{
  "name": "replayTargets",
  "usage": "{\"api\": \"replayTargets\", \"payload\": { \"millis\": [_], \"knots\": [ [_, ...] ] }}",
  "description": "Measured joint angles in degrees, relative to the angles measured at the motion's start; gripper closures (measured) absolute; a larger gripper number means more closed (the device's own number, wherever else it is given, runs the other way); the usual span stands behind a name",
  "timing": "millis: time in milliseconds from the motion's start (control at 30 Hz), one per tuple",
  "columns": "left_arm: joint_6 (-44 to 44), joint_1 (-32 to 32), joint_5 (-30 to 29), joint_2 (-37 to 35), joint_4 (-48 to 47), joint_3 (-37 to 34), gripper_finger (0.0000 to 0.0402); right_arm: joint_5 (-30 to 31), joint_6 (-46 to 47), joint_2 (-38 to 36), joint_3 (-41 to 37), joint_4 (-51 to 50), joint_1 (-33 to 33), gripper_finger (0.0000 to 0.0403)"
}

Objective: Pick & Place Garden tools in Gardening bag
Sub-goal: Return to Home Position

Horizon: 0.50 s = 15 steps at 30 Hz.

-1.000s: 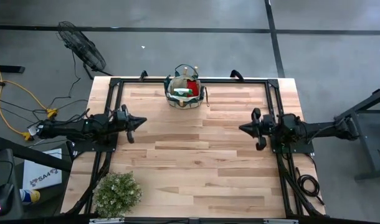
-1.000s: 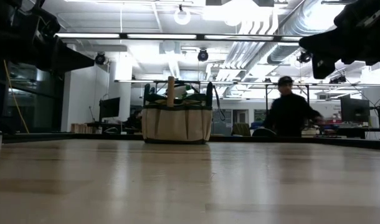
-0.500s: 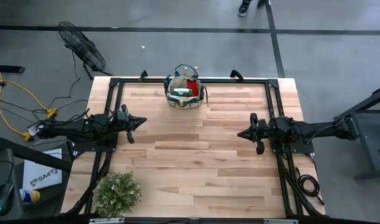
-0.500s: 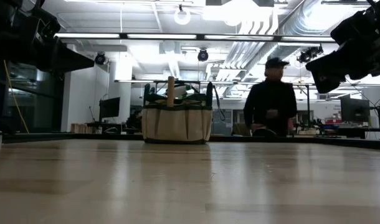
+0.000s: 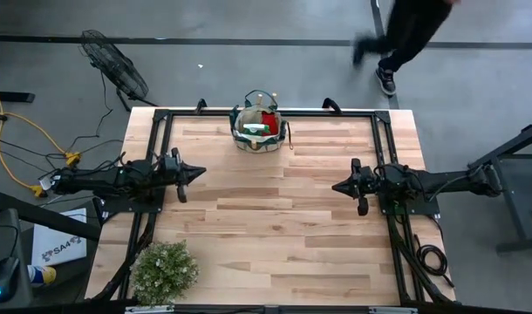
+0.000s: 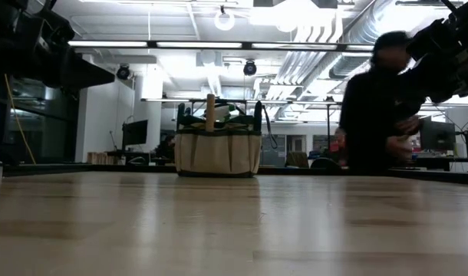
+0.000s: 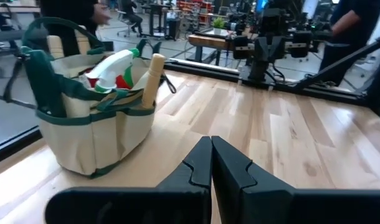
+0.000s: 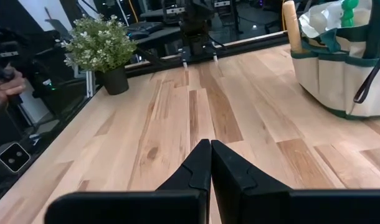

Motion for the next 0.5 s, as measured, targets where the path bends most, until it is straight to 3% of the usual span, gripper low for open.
{"api": "replayTargets", "payload": {
  "millis": [200, 500],
  "knots": [
    [0.3, 0.0, 4.8, 0.0, -0.2, 0.0, 0.0402, 0.0, 0.0, 0.0, 0.0, 0.0, 0.0, 0.0401],
    [2.5, 0.0, 20.5, 0.0, 1.3, -0.2, 0.0402, 0.0, 0.0, 0.0, 0.0, 0.0, 0.0, 0.0401]
  ]
}}
